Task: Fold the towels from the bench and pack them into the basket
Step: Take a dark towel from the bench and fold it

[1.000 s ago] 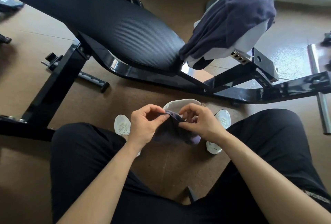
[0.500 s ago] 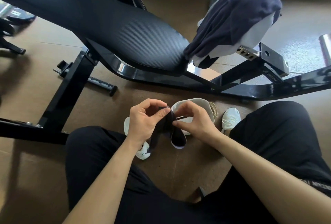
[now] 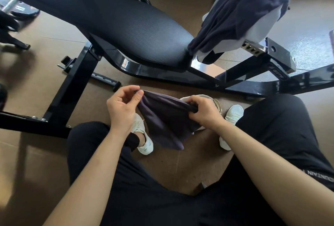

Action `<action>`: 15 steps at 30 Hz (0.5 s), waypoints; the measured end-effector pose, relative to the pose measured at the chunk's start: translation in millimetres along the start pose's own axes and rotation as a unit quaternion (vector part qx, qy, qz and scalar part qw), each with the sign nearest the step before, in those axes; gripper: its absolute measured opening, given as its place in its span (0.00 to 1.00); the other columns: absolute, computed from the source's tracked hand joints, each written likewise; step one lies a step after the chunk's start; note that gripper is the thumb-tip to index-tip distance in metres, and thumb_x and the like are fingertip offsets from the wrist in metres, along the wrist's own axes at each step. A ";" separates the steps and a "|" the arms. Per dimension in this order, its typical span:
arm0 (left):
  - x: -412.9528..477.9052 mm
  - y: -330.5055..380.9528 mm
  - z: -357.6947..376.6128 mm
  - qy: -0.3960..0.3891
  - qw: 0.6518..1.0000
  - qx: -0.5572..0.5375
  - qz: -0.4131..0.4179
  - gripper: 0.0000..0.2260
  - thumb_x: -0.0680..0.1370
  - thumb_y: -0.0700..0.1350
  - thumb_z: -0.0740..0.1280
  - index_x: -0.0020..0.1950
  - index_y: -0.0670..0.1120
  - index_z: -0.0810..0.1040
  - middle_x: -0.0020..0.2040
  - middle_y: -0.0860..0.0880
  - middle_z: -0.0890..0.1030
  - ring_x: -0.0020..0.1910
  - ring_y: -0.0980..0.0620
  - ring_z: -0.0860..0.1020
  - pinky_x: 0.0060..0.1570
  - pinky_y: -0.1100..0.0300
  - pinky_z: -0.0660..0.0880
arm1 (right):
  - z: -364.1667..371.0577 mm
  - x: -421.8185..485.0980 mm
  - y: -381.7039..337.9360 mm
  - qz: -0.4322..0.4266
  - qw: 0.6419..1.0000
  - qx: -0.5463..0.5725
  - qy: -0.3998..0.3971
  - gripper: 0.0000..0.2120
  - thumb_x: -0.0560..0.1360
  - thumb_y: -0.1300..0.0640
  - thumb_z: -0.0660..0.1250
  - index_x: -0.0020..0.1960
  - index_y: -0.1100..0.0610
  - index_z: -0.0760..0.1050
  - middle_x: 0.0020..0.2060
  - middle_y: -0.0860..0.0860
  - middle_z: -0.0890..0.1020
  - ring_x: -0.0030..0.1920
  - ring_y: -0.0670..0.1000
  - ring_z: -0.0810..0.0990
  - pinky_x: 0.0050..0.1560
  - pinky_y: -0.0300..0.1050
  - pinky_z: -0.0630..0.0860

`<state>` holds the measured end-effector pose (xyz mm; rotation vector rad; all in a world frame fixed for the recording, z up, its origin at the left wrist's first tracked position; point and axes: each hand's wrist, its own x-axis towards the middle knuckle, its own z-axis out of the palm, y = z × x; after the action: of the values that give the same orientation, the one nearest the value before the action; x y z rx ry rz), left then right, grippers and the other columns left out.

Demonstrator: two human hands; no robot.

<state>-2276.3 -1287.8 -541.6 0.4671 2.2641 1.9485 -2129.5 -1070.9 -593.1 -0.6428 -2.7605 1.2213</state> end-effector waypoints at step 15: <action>24.7 -49.2 -37.2 0.033 0.993 0.084 -0.075 0.12 0.76 0.39 0.75 0.48 0.57 0.84 0.48 0.51 0.85 0.50 0.54 0.83 0.54 0.59 0.80 | -52.0 -16.8 30.4 0.055 0.993 0.073 0.070 0.06 0.72 0.62 0.78 0.45 0.54 0.83 0.38 0.45 0.84 0.40 0.42 0.83 0.41 0.32 0.76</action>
<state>-2317.9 -1321.4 -581.0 0.2435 2.4370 1.7359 -2092.4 -1023.1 -577.4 -0.8421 -2.5241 1.3285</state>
